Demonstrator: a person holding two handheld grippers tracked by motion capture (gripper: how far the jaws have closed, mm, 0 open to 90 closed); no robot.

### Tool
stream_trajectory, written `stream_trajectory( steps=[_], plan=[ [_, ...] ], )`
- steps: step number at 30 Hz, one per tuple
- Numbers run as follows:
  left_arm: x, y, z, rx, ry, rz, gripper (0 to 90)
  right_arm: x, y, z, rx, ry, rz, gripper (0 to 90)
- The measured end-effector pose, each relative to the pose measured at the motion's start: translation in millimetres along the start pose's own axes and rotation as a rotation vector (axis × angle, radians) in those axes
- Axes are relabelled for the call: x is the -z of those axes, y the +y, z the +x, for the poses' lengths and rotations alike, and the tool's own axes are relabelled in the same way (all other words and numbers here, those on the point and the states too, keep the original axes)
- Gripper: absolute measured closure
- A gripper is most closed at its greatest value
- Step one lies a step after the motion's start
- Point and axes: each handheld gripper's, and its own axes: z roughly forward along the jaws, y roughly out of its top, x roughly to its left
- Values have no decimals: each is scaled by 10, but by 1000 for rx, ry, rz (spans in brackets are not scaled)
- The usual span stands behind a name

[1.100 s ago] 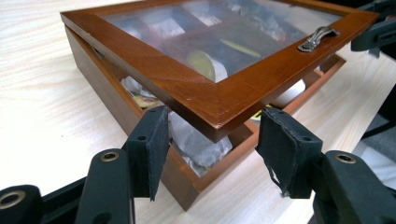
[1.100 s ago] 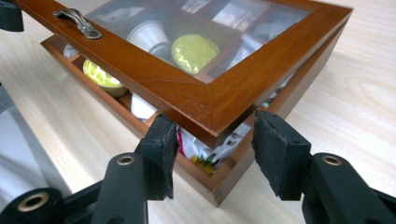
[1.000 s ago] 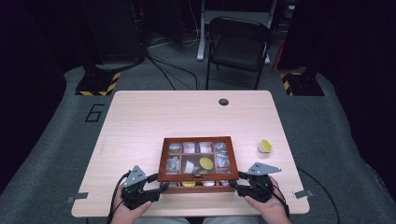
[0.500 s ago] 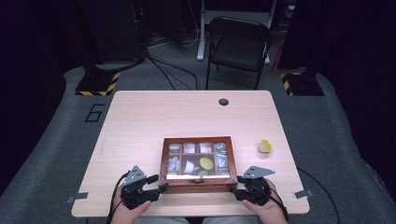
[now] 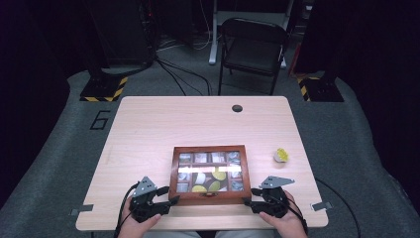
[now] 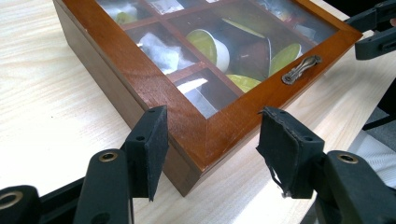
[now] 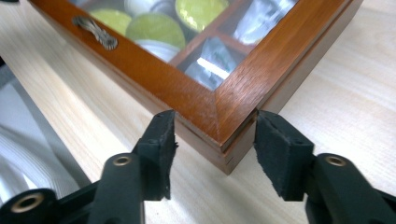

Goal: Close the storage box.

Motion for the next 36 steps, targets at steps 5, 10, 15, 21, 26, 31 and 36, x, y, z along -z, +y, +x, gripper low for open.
stream_trajectory(
  steps=[5,10,15,21,26,31,36],
  plan=[
    [3,19,31,24,1,-20,422,54,10,-30,-25,-6,-31,488],
    [-1,47,61,27,1,-23,420,93,9,-46,-25,-14,-50,479],
    [-2,87,113,44,13,-58,414,148,30,-102,-20,-42,-78,463],
    [-3,132,226,49,32,-53,408,220,101,-239,-58,-75,-109,447],
    [-4,203,296,72,35,-51,403,233,175,-315,-76,-81,-124,445],
    [-15,239,348,80,43,-46,403,195,207,-358,-80,-88,-126,444],
    [-19,217,391,84,55,-55,402,139,164,-397,-77,-94,-123,439]
  ],
)
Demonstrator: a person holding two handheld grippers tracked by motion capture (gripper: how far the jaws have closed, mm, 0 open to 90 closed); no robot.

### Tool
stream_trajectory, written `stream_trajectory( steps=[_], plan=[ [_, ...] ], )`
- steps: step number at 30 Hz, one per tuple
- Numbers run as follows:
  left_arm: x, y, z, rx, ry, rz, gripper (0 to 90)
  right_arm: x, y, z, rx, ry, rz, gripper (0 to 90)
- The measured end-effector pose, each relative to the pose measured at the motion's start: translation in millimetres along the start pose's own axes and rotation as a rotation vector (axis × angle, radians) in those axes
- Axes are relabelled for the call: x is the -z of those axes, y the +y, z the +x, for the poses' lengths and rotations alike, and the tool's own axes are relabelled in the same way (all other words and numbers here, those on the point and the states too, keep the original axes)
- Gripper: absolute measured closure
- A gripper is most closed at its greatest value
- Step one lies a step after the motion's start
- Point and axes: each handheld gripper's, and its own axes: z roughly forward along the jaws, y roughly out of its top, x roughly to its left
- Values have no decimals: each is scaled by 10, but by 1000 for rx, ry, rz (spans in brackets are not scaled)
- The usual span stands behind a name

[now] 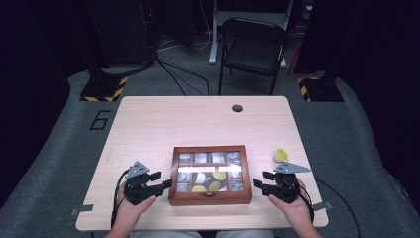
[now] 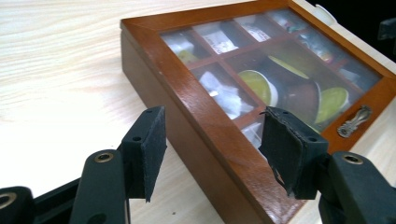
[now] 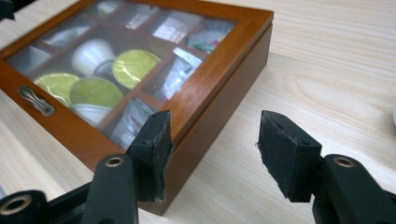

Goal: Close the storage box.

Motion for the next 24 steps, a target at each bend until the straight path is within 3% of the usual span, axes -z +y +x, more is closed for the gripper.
stream_trajectory(
  steps=[8,14,24],
  plan=[
    [-10,-89,53,-5,11,19,400,-43,-74,-61,17,-17,4,436],
    [-31,-93,81,-1,7,23,400,-86,-149,-133,-44,-2,22,434],
    [-42,-81,137,9,12,28,386,-63,-178,-180,-45,-29,19,410]
  ],
)
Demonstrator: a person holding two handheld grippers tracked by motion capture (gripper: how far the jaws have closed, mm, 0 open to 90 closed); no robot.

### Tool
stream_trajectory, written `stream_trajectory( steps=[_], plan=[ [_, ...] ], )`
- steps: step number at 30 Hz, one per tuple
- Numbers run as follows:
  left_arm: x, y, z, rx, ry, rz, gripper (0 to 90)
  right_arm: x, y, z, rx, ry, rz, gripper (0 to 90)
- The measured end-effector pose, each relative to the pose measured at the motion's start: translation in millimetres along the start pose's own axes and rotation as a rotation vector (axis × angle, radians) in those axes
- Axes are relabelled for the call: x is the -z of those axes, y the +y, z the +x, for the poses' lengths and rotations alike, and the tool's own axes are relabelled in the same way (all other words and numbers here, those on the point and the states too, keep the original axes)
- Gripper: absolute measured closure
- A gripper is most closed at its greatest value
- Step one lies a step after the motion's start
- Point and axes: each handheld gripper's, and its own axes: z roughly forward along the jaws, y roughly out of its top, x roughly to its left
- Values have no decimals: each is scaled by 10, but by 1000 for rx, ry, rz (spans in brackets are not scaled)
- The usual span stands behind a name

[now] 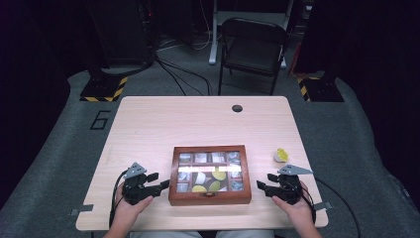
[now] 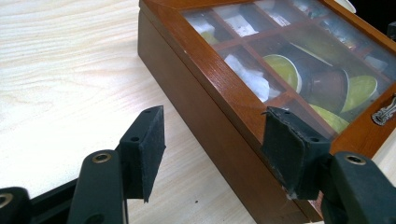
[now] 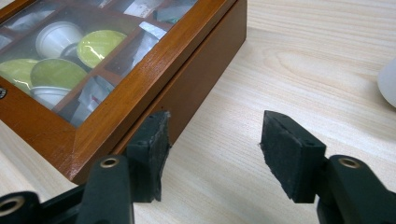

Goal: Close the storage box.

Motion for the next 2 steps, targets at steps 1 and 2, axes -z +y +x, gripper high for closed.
stream_trajectory(
  steps=[1,2],
  plan=[
    [3,-1,-5,0,-4,-2,384,5,1,9,-3,9,-4,409],
    [10,-5,-16,4,-6,-6,384,16,2,17,2,9,-6,406]
  ],
)
